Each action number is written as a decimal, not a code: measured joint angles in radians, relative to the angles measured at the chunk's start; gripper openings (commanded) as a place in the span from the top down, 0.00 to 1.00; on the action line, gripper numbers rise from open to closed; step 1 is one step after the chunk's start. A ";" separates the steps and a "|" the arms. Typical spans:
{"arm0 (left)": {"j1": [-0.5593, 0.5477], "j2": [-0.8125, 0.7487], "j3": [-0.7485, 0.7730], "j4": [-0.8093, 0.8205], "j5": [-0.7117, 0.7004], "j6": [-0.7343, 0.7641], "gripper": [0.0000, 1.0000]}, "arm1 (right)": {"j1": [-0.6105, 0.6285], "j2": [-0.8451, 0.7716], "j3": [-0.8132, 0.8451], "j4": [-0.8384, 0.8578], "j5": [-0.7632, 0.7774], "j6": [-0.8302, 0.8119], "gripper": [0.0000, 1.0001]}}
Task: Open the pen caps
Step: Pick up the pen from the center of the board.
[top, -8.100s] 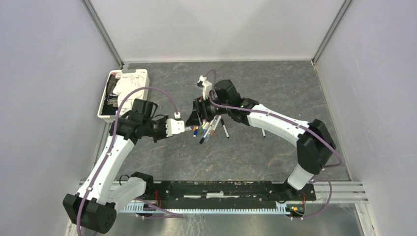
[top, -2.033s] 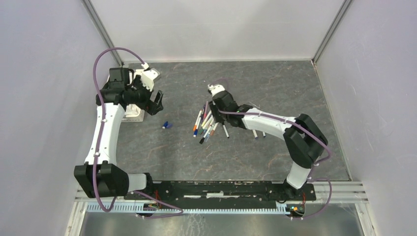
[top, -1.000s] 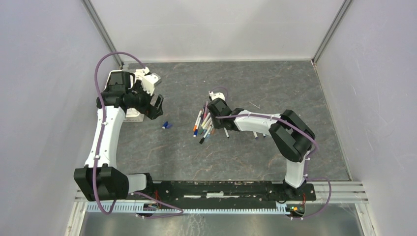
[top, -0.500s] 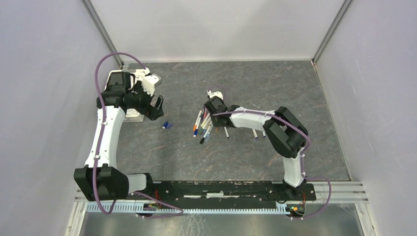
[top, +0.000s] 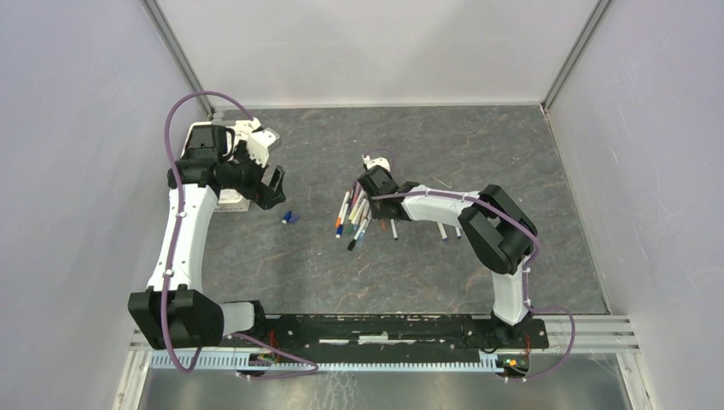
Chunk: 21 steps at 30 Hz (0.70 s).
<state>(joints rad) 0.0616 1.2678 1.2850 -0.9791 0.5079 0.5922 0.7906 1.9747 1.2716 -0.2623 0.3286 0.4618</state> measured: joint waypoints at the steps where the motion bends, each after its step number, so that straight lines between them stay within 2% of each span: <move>1: 0.000 0.000 0.000 0.000 0.005 0.000 0.00 | -0.002 -0.005 -0.008 0.008 -0.004 0.001 0.91; 4: 0.000 -0.001 -0.015 0.001 0.037 -0.001 0.00 | -0.011 -0.015 -0.018 0.011 -0.013 -0.006 0.99; 13: 0.000 -0.003 -0.068 -0.010 0.159 -0.064 0.00 | -0.025 -0.127 -0.024 -0.007 -0.044 0.015 1.00; 16: 0.000 -0.014 -0.069 -0.015 0.208 -0.080 0.00 | -0.012 -0.237 -0.062 0.039 -0.058 0.043 1.00; 21: -0.006 -0.026 -0.069 -0.022 0.300 -0.111 0.00 | 0.062 -0.404 -0.150 0.205 -0.078 0.109 1.00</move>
<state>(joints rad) 0.0559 1.2423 1.2156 -1.0008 0.8082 0.4808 0.8528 1.5711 1.1221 -0.0570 0.2504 0.5705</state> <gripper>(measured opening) 0.996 0.025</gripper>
